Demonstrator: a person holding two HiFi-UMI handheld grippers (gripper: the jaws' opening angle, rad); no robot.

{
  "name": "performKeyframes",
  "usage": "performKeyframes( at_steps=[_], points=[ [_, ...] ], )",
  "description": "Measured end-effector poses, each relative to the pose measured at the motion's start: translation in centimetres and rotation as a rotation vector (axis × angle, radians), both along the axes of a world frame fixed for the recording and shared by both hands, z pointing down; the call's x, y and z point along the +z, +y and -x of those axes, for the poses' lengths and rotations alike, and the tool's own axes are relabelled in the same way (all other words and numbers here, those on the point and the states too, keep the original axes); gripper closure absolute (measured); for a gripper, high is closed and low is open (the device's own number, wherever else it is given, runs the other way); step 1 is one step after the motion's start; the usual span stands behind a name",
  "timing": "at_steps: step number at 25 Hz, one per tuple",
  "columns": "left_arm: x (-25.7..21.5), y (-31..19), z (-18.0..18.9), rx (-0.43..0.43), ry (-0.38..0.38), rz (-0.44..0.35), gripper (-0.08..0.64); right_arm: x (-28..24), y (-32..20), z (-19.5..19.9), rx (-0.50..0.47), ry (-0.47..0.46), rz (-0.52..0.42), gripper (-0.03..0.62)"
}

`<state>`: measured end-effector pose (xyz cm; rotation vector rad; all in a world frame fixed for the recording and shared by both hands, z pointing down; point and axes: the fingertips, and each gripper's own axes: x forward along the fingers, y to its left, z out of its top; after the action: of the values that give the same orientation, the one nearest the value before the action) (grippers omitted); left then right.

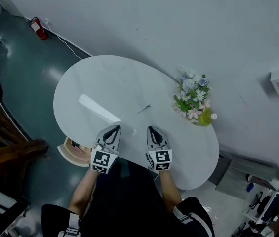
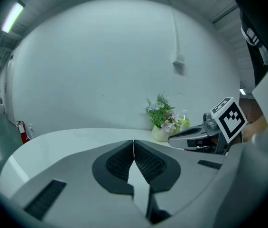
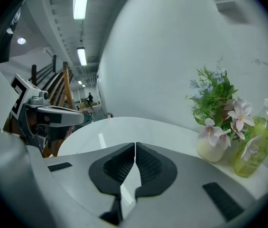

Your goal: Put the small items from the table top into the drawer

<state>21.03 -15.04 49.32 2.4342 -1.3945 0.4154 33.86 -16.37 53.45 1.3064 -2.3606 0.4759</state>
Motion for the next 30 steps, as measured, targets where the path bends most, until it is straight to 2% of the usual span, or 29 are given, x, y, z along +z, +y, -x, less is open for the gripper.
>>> performKeyframes(
  at_steps=[8,16,27,28,30],
  points=[
    [3.4,-3.9,-3.0,0.043,0.003,0.042,0.54,3.8,-3.1,-1.6,0.024,-0.005,0.055,0.558],
    [6.1,-5.1,-3.4,0.055,-0.003,0.085,0.54,6.9,-5.0,-1.8,0.025,0.004,0.089,0.558],
    [6.6,-4.8,-3.2,0.049,-0.004,0.105,0.54,10.0,-7.7,-0.9,0.068,0.031,0.182,0.555],
    [6.6,-4.8,-3.0,0.048,-0.004,0.106,0.54,10.2,-8.1,-0.7,0.073,0.025,0.191,0.544],
    [6.7,-4.7,-2.8,0.044,-0.006,0.109,0.54,10.6,-8.7,-0.1,0.079,0.005,0.219,0.435]
  ],
)
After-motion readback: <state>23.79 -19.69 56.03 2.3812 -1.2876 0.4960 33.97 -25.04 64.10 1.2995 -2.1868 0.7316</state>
